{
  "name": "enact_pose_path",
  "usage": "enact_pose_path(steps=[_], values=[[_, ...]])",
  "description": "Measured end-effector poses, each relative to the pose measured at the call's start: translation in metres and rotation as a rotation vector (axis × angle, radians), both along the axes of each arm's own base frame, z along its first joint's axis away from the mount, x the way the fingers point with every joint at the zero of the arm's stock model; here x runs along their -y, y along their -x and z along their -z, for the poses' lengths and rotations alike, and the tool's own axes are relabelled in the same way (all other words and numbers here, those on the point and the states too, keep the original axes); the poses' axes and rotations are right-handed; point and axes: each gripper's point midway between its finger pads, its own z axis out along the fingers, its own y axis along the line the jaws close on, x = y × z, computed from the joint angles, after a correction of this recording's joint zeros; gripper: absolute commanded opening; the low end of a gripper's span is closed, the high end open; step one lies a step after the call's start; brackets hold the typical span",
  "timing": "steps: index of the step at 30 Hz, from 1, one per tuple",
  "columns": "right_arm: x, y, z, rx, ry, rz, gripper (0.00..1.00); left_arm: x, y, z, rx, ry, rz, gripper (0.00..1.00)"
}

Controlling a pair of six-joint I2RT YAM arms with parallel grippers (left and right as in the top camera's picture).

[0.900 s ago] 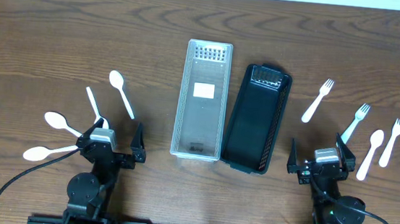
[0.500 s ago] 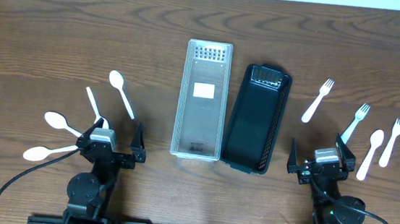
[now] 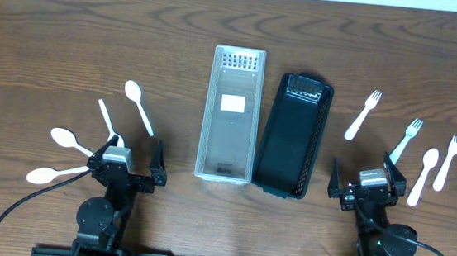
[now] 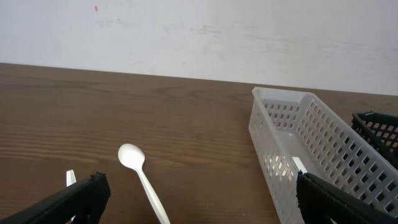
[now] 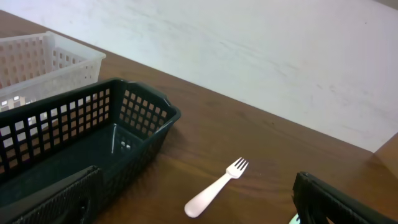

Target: Pack container

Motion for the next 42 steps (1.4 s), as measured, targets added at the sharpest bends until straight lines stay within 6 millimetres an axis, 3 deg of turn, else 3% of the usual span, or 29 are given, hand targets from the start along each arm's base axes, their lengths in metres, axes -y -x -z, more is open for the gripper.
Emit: enact_pose_path(steps=[34, 42], values=[[-0.0013, 0.0002, -0.0002, 0.001, -0.002, -0.007, 0.99, 0.0, 0.0, 0.0, 0.0, 0.0, 0.0, 0.98], [-0.0028, 0.0003, -0.0003, -0.028, -0.223, 0.0, 0.99, 0.0, 0.0003, 0.001, -0.007, 0.007, -0.001, 0.98]])
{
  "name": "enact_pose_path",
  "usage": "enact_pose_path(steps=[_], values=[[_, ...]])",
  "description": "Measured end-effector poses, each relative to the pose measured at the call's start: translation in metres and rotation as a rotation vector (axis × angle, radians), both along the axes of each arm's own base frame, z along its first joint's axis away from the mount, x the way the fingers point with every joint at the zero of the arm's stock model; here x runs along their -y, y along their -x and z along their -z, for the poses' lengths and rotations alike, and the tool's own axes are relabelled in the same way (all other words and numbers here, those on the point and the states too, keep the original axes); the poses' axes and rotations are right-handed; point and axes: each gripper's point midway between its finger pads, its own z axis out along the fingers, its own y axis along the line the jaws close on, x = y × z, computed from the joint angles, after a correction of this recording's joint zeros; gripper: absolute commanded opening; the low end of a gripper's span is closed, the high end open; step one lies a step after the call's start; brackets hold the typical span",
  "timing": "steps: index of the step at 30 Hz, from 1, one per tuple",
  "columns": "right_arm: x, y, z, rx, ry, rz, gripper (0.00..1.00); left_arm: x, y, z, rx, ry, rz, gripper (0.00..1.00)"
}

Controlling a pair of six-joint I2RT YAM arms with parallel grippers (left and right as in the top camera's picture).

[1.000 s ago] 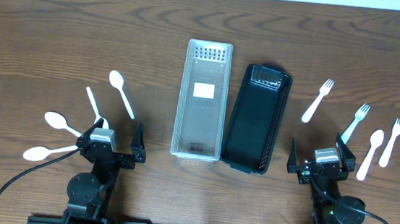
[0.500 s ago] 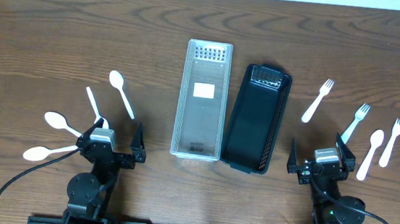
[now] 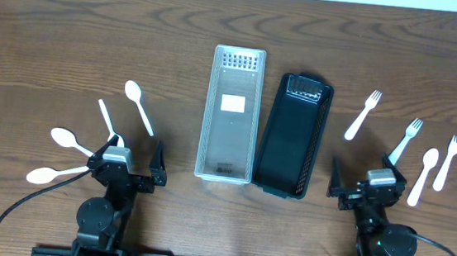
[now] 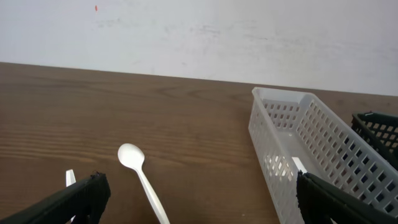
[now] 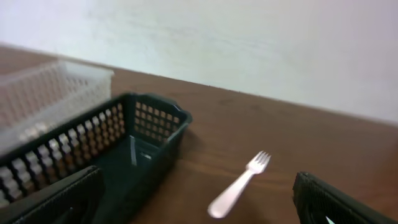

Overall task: Pack container
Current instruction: 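Move the right gripper over the right-side white fork and grasp it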

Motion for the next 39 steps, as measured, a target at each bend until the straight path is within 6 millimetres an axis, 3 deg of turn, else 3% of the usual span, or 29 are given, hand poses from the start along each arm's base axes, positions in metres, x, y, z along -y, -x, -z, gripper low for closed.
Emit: enact_pose_path(steps=[6, 8, 10, 12, 14, 20, 24, 26, 27, 28, 29, 32, 36, 39], values=[[-0.011, 0.003, 0.012, -0.119, -0.132, -0.048, 0.99, -0.002, 0.019, 0.018, -0.214, -0.004, -0.005, 0.98], [-0.013, 0.006, 0.015, -0.189, -0.145, -0.055, 0.99, -0.003, 0.026, 0.007, -0.264, -0.006, -0.007, 0.98], [-0.014, 0.007, 0.009, -0.243, -0.155, -0.057, 0.99, -0.004, 0.028, -0.023, -0.258, -0.004, -0.01, 0.98], [-0.015, 0.005, -0.007, -0.289, -0.16, -0.052, 0.99, -0.006, 0.029, -0.053, -0.27, -0.008, -0.023, 0.98], [-0.015, 0.002, -0.021, -0.357, -0.159, -0.043, 0.99, -0.008, 0.029, -0.069, -0.317, -0.018, -0.034, 0.98], [-0.004, -0.015, -0.045, -0.674, -0.157, 0.038, 0.99, -0.009, 0.019, -0.07, -0.611, -0.064, -0.045, 0.98], [0.003, -0.042, -0.056, -0.836, -0.16, 0.086, 0.99, -0.007, 0.01, -0.066, -0.733, -0.082, -0.045, 0.98], [0.004, -0.059, -0.058, -0.868, -0.152, 0.089, 0.81, -0.007, 0.006, -0.063, -0.764, -0.086, -0.046, 0.98], [0.004, -0.066, -0.056, -0.883, -0.14, 0.084, 0.67, -0.007, 0.006, -0.06, -0.78, -0.089, -0.046, 0.98], [0.004, -0.072, -0.053, -0.893, -0.131, 0.081, 0.46, -0.007, 0.005, -0.058, -0.79, -0.09, -0.046, 0.98], [0.004, -0.076, -0.048, -0.907, -0.127, 0.083, 0.38, -0.007, 0.005, -0.056, -0.798, -0.091, -0.046, 0.98], [0.005, -0.087, -0.029, -0.957, -0.122, 0.09, 0.35, -0.007, 0.005, -0.054, -0.809, -0.093, -0.046, 1.0], [0.004, -0.103, -0.005, -1.002, -0.118, 0.094, 0.28, -0.007, 0.005, -0.051, -0.822, -0.094, -0.047, 0.81], [0.005, -0.112, 0.016, -1.047, -0.111, 0.098, 0.12, -0.007, 0.007, -0.047, -0.846, -0.098, -0.048, 0.68]])
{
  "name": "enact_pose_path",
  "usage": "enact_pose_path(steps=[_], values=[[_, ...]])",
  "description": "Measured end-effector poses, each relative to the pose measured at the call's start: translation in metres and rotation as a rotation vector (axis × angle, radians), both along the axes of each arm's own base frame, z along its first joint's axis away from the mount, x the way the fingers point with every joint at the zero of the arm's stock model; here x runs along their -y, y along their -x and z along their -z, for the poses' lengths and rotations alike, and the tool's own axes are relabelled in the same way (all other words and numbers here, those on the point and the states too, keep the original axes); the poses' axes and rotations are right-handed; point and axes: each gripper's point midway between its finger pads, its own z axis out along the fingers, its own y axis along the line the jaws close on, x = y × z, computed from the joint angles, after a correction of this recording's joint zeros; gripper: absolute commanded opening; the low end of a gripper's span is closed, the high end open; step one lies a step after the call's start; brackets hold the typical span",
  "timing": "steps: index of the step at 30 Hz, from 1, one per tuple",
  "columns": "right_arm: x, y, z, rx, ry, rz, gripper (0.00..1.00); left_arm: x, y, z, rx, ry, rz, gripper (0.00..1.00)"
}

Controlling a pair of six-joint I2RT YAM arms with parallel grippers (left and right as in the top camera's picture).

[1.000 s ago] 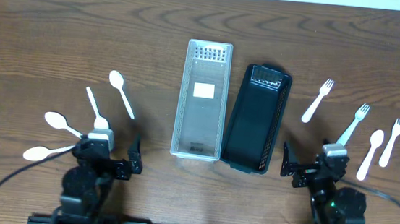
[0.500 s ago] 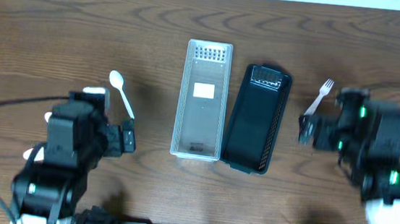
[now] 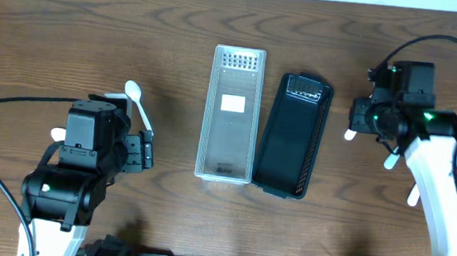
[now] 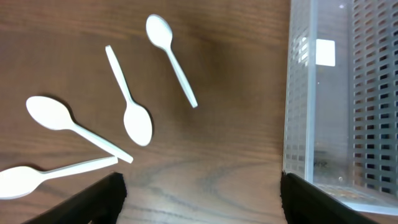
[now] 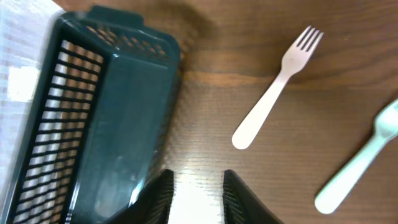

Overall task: Pack container
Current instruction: 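Move the right gripper over the right-side white fork and grasp it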

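A clear plastic basket [image 3: 230, 114] and a black basket [image 3: 294, 134] lie side by side mid-table. Several white spoons [image 4: 130, 99] lie left of the clear basket [image 4: 336, 93]. My left gripper [image 4: 199, 200] hangs wide open above bare wood between the spoons and that basket, holding nothing. White forks lie right of the black basket [image 5: 93, 124]; the nearest fork [image 5: 277, 87] is just ahead of my right gripper [image 5: 199, 199]. That gripper is open with a narrow gap and holds nothing. In the overhead view the left gripper [image 3: 145, 150] and right gripper [image 3: 355, 118] flank the baskets.
A pale second fork [image 5: 360, 162] lies at the right, and another utensil [image 3: 412, 194] shows past the right arm. A white label [image 4: 325, 53] lies on the clear basket's floor. Black cables loop from both arms over the table.
Both arms have left the front edge. The left wrist now looks down on the spoons; the right is far back beside the black basket, over a fork, with its jaws closer together.
Both grippers first sat low at the front edge, wide open, looking across the table. Then the right wrist had turned slightly while the left stayed still. Now both are raised and look down, left at the spoons, right at the forks.
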Motion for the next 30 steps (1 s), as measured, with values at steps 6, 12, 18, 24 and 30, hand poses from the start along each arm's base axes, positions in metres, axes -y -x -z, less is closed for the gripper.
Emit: enact_pose_path(steps=[6, 12, 18, 24, 30], values=[[0.0, -0.005, 0.05, -0.133, 0.003, 0.008, 0.01, 0.0, -0.002, 0.008, -0.037, -0.006, -0.002, 0.4], [-0.003, -0.012, 0.077, -0.179, -0.015, 0.001, 0.01, 0.0, -0.005, 0.015, -0.07, -0.013, 0.002, 0.33], [-0.02, -0.024, 0.083, -0.15, -0.1, -0.04, 0.02, 0.0, -0.006, 0.021, -0.095, -0.016, 0.002, 0.34], [-0.047, -0.032, 0.078, -0.109, -0.164, -0.124, 0.03, 0.0, -0.007, 0.022, -0.101, -0.017, 0.002, 0.34], [-0.073, -0.031, 0.074, -0.085, -0.197, -0.208, 0.03, 0.0, -0.007, 0.022, -0.101, -0.016, 0.002, 0.34]])
